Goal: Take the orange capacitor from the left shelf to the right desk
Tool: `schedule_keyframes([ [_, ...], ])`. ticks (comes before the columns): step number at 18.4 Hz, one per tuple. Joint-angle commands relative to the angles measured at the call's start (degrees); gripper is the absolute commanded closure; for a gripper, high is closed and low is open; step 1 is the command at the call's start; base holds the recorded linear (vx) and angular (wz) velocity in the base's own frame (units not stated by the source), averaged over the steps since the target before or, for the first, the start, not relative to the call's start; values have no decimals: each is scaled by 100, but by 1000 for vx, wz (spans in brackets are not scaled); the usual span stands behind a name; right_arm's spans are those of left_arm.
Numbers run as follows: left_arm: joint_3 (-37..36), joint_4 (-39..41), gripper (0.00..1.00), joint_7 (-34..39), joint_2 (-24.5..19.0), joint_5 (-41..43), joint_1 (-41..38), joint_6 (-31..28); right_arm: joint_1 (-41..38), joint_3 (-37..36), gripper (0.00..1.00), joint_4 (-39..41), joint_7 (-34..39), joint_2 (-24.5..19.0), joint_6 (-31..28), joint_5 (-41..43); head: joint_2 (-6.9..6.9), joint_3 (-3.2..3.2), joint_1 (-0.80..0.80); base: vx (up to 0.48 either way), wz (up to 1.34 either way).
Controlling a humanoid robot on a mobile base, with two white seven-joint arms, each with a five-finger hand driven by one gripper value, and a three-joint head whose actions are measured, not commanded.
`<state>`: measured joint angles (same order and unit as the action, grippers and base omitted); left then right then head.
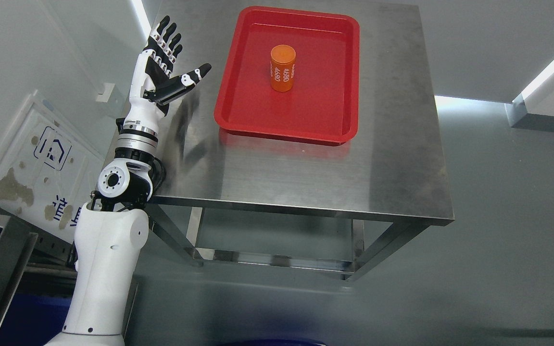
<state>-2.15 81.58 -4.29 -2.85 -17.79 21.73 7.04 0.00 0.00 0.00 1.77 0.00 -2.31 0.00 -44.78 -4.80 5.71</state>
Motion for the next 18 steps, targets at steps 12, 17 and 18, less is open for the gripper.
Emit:
schedule_keyframes([
  [12,48,1009,0,-203,83,12,-793,-89,-193,-62,0,132,-1,100,2,0,0,0,0,0,0],
  [17,48,1027,0,-203,92,4,-784,-89,-193,-62,0,132,-1,100,2,0,0,0,0,0,0],
  [18,48,1027,0,-203,83,4,-784,-89,-193,-70,0,132,-1,100,2,0,0,0,0,0,0],
])
